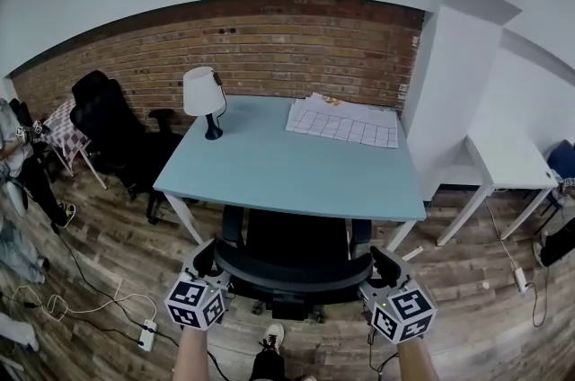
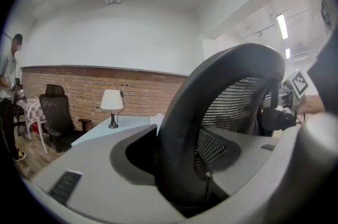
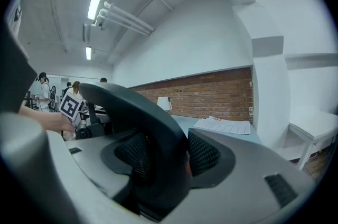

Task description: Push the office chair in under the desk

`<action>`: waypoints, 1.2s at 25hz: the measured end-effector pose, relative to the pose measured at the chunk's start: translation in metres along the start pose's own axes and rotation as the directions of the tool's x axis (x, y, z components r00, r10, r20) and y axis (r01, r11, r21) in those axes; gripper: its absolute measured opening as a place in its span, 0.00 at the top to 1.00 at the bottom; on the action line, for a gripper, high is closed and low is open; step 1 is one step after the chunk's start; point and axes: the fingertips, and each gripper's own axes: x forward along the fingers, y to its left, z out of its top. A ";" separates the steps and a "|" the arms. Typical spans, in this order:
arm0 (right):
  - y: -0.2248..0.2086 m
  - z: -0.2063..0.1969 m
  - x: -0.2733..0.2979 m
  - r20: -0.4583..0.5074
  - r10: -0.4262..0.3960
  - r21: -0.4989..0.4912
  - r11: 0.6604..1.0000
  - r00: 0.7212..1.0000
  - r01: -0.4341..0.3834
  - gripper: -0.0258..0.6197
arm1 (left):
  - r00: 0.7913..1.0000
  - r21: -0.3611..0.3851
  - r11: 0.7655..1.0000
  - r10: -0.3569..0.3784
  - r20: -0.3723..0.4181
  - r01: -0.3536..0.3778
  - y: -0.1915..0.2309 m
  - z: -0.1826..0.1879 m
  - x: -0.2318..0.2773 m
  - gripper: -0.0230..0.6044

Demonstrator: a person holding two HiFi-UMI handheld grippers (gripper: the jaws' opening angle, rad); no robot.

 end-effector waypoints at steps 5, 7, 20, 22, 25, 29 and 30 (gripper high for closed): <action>-0.013 0.007 0.024 0.004 -0.023 0.010 1.000 1.000 0.023 0.54 | 1.000 0.001 1.000 -0.019 0.008 0.019 0.015 0.006 0.027 0.57; -0.018 0.011 0.036 0.001 -0.030 0.010 0.999 1.000 0.030 0.54 | 1.000 0.002 1.000 -0.025 0.008 0.025 0.022 0.009 0.038 0.57; -0.054 0.025 0.098 -0.011 -0.074 0.011 0.997 0.997 0.074 0.54 | 0.997 0.011 0.997 -0.072 -0.002 0.072 0.059 0.022 0.113 0.57; -0.059 0.028 0.108 -0.014 -0.079 0.010 0.997 0.997 0.079 0.54 | 0.997 0.014 0.997 -0.077 -0.002 0.077 0.064 0.024 0.124 0.56; -0.067 0.029 0.120 -0.019 -0.086 0.012 0.996 0.996 0.086 0.54 | 0.997 0.014 0.996 -0.083 -0.006 0.083 0.069 0.026 0.138 0.56; -0.077 0.032 0.133 -0.023 -0.099 0.019 0.995 0.995 0.099 0.54 | 0.996 0.019 0.996 -0.090 -0.013 0.090 0.075 0.028 0.155 0.56; -0.079 0.033 0.136 -0.023 -0.103 0.020 0.994 0.994 0.104 0.54 | 0.996 0.020 0.996 -0.092 -0.014 0.092 0.077 0.029 0.159 0.56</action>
